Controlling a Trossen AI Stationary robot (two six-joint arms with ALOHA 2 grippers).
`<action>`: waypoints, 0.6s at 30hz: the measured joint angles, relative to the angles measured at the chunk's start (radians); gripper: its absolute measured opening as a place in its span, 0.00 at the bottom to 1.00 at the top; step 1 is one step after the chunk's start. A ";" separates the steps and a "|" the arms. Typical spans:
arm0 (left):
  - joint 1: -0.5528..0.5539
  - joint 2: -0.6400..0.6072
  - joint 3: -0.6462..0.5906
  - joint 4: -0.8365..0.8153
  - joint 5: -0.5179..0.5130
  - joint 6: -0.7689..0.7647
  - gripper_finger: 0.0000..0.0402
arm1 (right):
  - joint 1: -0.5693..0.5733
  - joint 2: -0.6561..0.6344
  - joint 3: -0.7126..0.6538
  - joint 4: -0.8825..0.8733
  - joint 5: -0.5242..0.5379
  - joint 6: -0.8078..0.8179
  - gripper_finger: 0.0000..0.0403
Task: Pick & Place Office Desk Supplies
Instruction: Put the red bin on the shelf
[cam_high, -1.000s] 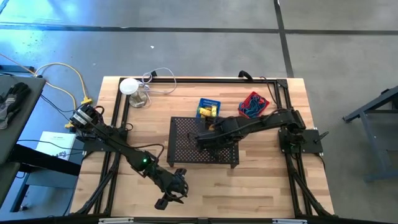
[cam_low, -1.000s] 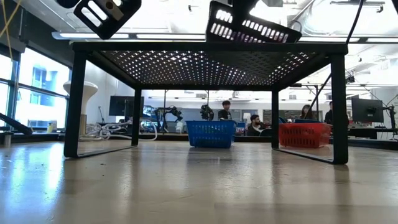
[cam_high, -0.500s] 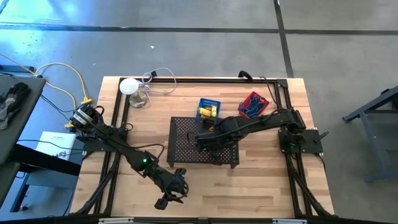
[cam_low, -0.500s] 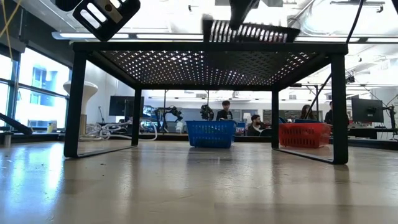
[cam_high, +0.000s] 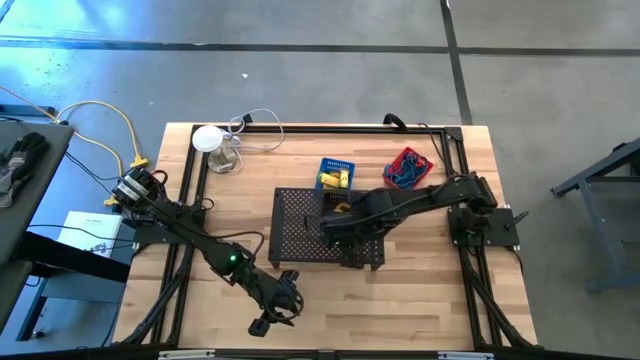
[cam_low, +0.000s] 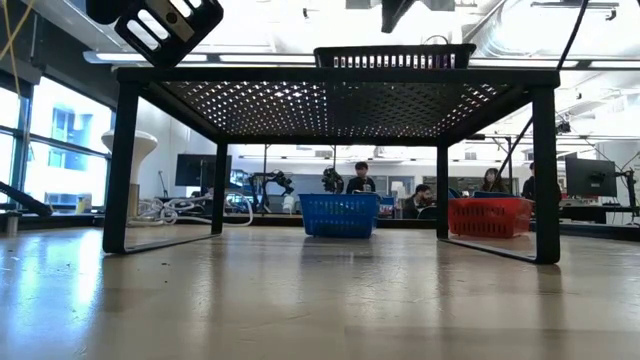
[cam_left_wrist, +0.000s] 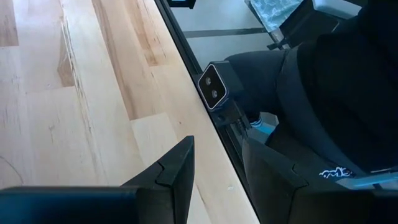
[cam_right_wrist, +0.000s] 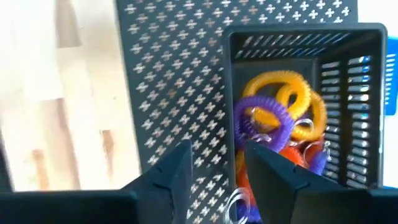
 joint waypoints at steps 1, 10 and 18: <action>0.000 0.000 0.000 0.000 0.000 0.000 0.33 | 0.005 -0.006 0.000 -0.002 -0.003 0.002 0.33; 0.000 0.000 0.000 -0.003 -0.007 0.000 0.33 | 0.031 -0.080 0.000 -0.081 -0.062 0.104 0.30; 0.000 0.000 0.000 -0.004 -0.007 0.000 0.33 | 0.130 -0.136 -0.007 -0.100 -0.073 0.238 0.30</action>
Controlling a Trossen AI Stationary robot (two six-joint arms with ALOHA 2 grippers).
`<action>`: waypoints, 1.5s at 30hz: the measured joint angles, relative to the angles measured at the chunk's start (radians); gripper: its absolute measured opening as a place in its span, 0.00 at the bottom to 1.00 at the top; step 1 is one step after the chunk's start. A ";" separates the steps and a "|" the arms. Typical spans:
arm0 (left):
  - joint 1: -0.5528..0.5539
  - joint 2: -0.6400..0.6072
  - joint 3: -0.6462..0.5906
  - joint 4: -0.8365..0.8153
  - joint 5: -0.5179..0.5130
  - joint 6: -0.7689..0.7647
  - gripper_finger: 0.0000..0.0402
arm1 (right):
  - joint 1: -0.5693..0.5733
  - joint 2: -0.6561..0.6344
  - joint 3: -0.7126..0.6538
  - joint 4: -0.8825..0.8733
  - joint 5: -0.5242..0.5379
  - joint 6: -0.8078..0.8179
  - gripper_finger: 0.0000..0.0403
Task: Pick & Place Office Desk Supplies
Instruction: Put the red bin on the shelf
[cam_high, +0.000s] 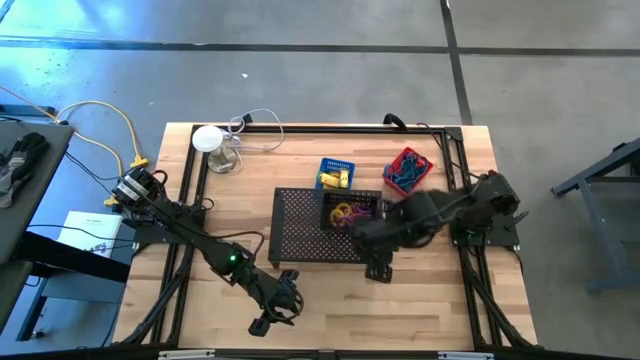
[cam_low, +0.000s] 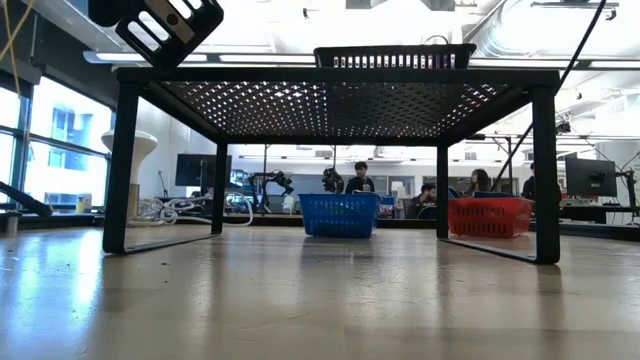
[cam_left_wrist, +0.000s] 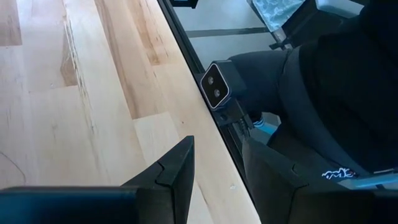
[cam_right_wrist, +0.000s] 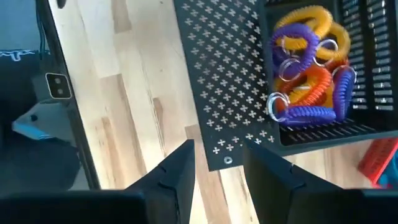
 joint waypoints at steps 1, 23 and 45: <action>0.000 0.000 0.000 -0.001 0.000 0.000 0.33 | 0.023 -0.005 -0.001 0.002 0.026 0.004 0.30; 0.005 0.000 0.000 -0.004 0.001 0.011 0.33 | 0.227 -0.337 -0.579 -0.001 0.221 0.283 0.30; 0.144 0.000 0.000 0.032 0.007 0.030 0.33 | -0.161 -0.613 -1.268 0.248 0.219 -0.185 0.30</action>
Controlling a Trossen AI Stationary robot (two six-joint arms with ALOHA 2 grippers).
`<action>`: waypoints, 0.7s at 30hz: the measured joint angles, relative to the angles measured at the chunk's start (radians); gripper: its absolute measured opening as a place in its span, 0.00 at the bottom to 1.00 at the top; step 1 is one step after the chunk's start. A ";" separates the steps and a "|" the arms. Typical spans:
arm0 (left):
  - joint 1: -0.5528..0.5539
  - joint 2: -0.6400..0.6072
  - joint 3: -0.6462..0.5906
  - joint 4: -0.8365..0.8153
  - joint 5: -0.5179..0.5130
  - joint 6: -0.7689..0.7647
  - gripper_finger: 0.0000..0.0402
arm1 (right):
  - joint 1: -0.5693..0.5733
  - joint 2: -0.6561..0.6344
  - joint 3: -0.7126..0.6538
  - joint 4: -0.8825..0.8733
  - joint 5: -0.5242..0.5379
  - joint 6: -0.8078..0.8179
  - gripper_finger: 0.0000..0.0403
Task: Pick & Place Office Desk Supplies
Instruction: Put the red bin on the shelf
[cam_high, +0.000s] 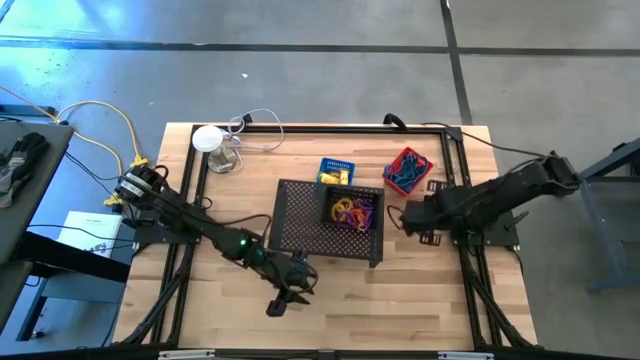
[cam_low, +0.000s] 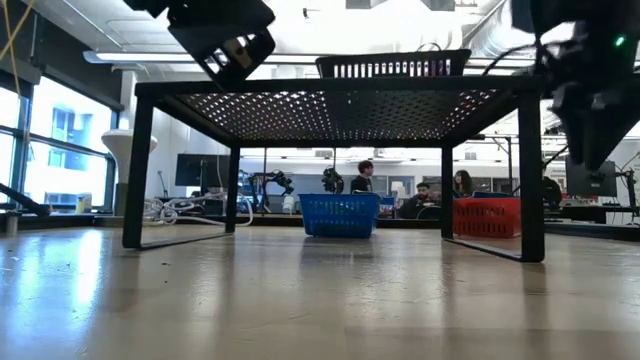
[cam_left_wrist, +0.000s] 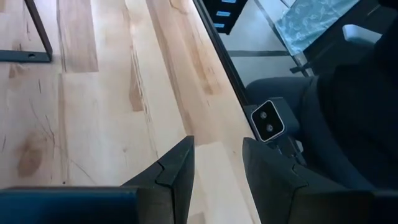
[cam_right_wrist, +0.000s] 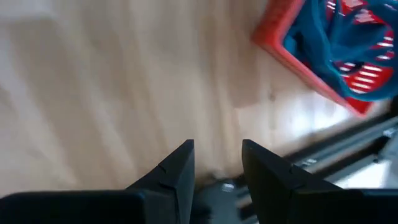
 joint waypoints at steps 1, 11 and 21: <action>0.003 0.000 0.000 0.000 0.001 0.000 0.33 | -0.028 -0.001 -0.011 0.000 0.012 -0.032 0.30; -0.008 0.000 0.000 -0.001 0.000 0.000 0.33 | -0.189 -0.003 -0.019 0.100 0.066 -0.277 0.30; -0.114 0.000 0.000 0.001 -0.008 -0.002 0.33 | -0.340 -0.003 -0.034 0.251 0.065 -0.588 0.30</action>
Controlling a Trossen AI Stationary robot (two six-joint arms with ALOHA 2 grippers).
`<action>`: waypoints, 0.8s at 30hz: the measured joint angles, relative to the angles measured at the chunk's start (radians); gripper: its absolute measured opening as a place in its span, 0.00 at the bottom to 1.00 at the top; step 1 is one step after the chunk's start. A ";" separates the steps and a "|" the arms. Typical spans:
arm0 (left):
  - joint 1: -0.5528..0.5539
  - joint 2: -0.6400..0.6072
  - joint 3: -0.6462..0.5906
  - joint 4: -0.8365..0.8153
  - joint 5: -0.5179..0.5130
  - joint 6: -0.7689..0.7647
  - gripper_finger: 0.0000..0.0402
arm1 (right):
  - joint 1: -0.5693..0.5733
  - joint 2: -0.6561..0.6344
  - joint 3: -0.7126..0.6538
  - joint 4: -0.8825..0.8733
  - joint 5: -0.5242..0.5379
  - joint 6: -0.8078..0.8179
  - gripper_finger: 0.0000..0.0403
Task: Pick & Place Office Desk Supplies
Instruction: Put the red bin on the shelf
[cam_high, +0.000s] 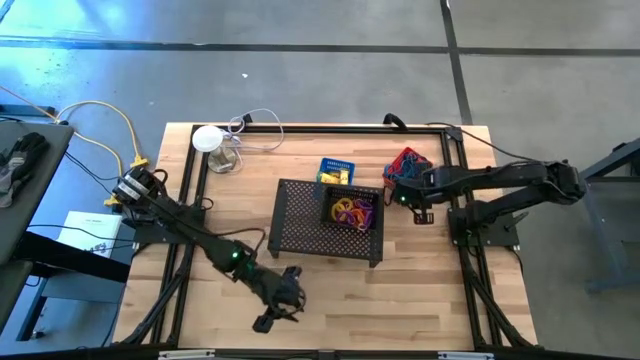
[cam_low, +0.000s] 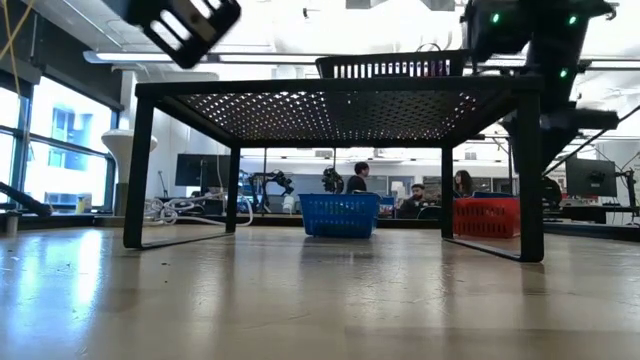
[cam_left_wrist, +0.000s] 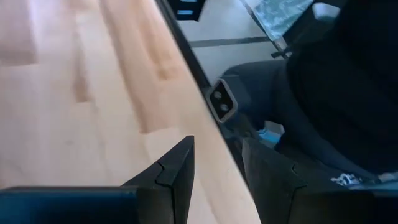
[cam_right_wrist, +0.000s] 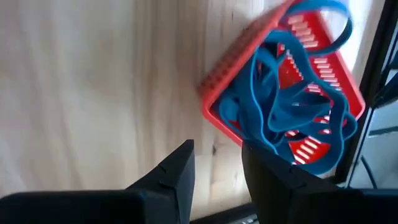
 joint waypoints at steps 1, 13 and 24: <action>-0.010 0.000 0.000 0.001 0.000 0.000 0.33 | -0.021 0.000 -0.012 0.012 -0.001 -0.022 0.30; -0.043 0.000 0.000 0.005 -0.001 0.133 0.33 | -0.109 0.000 -0.121 0.113 -0.026 -0.140 0.30; -0.005 0.000 0.000 -0.002 0.004 0.145 0.33 | -0.109 0.000 -0.168 0.199 0.080 -0.222 0.30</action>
